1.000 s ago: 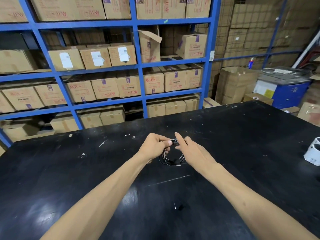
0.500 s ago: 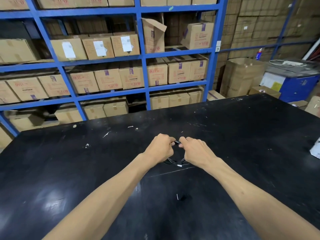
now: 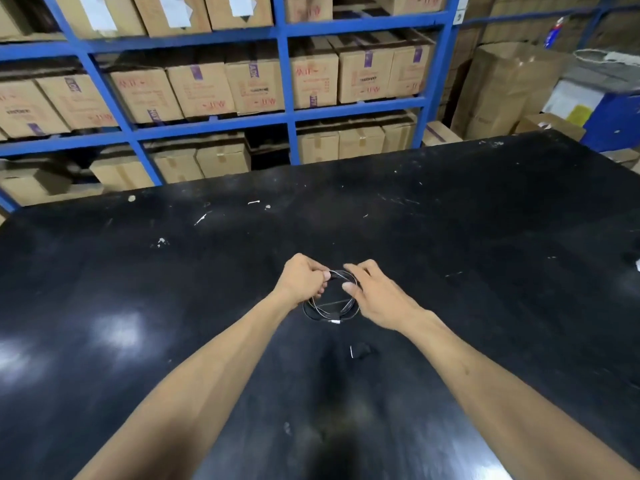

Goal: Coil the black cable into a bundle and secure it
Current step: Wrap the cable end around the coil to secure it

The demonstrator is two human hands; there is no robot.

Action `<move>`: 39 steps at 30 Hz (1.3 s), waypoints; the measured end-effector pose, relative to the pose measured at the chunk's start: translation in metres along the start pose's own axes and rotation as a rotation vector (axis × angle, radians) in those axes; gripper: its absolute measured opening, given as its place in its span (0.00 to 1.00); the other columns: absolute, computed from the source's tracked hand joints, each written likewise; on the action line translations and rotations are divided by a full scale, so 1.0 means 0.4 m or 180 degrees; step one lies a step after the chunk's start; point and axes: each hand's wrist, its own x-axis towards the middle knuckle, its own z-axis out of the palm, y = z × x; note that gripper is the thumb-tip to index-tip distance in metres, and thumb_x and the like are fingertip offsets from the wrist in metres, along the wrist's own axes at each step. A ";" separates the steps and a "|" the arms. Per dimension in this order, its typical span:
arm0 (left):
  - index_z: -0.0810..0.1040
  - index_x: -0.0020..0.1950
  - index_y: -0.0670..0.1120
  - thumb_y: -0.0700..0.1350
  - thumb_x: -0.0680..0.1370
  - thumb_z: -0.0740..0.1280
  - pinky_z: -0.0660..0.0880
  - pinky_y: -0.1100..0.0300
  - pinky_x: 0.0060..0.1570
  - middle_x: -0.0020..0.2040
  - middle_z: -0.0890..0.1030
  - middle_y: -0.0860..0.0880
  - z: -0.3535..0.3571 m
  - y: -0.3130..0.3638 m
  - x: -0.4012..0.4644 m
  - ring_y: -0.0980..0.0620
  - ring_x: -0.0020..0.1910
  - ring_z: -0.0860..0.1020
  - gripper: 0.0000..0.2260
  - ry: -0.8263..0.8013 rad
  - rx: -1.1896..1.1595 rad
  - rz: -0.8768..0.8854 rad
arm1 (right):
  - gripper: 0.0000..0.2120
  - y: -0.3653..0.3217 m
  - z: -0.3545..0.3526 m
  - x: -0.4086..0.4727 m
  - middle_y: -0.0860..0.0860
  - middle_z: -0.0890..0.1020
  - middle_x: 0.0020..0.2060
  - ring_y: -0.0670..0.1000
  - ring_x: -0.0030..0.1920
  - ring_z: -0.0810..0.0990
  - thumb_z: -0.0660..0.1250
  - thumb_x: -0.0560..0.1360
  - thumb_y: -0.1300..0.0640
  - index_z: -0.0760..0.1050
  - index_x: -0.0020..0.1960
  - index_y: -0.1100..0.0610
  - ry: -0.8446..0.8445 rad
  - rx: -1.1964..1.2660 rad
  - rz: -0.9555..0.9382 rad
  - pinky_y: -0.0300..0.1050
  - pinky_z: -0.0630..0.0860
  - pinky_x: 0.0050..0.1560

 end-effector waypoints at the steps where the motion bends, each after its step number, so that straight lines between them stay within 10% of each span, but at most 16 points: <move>1: 0.84 0.52 0.37 0.37 0.78 0.67 0.80 0.58 0.36 0.34 0.81 0.44 0.003 -0.025 0.013 0.52 0.29 0.77 0.08 0.0113 0.0031 -0.0034 | 0.24 0.010 0.024 -0.001 0.53 0.69 0.66 0.62 0.55 0.80 0.56 0.85 0.46 0.63 0.78 0.53 0.0003 0.0115 0.0084 0.56 0.78 0.55; 6: 0.86 0.52 0.39 0.40 0.77 0.68 0.82 0.49 0.53 0.47 0.86 0.36 0.015 -0.131 0.060 0.37 0.49 0.84 0.08 0.0571 -0.0018 -0.0286 | 0.17 0.068 0.139 0.000 0.54 0.72 0.64 0.61 0.61 0.79 0.60 0.83 0.51 0.72 0.70 0.53 -0.0652 -0.0290 0.0482 0.54 0.77 0.58; 16: 0.86 0.52 0.39 0.40 0.76 0.67 0.81 0.45 0.56 0.49 0.86 0.37 0.052 -0.241 0.117 0.37 0.53 0.84 0.10 0.0454 -0.0029 -0.0665 | 0.16 0.106 0.270 0.008 0.56 0.81 0.60 0.62 0.60 0.81 0.66 0.77 0.62 0.76 0.63 0.54 -0.1325 -0.0449 0.1426 0.50 0.76 0.58; 23: 0.86 0.52 0.41 0.40 0.77 0.68 0.81 0.46 0.57 0.49 0.86 0.38 0.056 -0.249 0.124 0.38 0.53 0.84 0.09 0.0505 -0.0127 -0.0730 | 0.10 0.125 0.246 0.045 0.57 0.83 0.53 0.57 0.52 0.83 0.64 0.81 0.59 0.81 0.59 0.59 -0.0922 0.1237 0.1998 0.49 0.80 0.59; 28: 0.86 0.53 0.41 0.40 0.78 0.68 0.80 0.50 0.59 0.49 0.87 0.41 0.050 -0.205 0.103 0.41 0.52 0.84 0.09 0.0707 -0.0241 -0.0568 | 0.05 0.067 0.174 0.064 0.59 0.79 0.40 0.53 0.34 0.83 0.66 0.81 0.64 0.80 0.52 0.63 -0.0337 0.3047 0.2154 0.49 0.86 0.40; 39: 0.87 0.53 0.44 0.41 0.77 0.71 0.81 0.57 0.49 0.40 0.86 0.47 0.050 -0.037 0.006 0.54 0.35 0.82 0.08 0.0722 -0.0733 0.0251 | 0.15 -0.105 0.036 0.084 0.52 0.82 0.34 0.55 0.31 0.86 0.76 0.71 0.65 0.71 0.45 0.55 0.1255 0.3242 0.2715 0.51 0.86 0.42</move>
